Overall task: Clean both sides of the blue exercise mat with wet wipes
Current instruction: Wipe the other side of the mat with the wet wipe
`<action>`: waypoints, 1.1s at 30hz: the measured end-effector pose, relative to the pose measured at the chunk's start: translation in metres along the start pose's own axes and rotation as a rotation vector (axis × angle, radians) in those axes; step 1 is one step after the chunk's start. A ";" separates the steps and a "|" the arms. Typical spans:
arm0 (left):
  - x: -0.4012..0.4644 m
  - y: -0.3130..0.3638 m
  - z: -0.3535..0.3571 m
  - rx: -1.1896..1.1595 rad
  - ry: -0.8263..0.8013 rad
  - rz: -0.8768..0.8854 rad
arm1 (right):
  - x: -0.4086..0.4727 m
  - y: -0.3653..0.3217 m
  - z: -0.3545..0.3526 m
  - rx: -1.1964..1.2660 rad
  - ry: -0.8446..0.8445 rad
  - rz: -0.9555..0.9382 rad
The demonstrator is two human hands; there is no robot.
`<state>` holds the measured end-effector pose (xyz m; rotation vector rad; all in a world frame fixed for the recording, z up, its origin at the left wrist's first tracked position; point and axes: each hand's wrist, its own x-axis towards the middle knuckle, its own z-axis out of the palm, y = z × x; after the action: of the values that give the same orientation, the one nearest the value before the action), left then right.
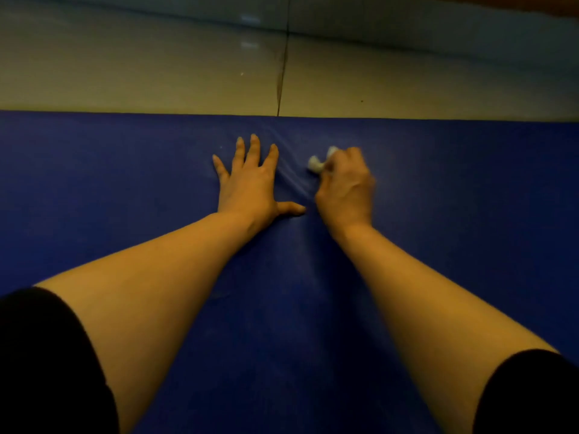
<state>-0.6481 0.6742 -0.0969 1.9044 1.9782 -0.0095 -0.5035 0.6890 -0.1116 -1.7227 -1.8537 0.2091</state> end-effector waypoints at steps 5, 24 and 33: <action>-0.044 -0.004 0.015 0.002 0.001 0.147 | -0.016 0.009 -0.013 -0.010 -0.087 -0.143; -0.093 0.008 0.012 0.098 -0.322 0.067 | -0.075 0.005 -0.038 -0.069 -0.038 0.049; -0.093 0.007 0.011 0.073 -0.332 0.051 | -0.074 0.046 -0.055 -0.078 -0.014 0.029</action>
<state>-0.6388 0.5824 -0.0789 1.8573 1.7272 -0.3638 -0.4364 0.6098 -0.1127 -1.8063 -1.8700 0.1625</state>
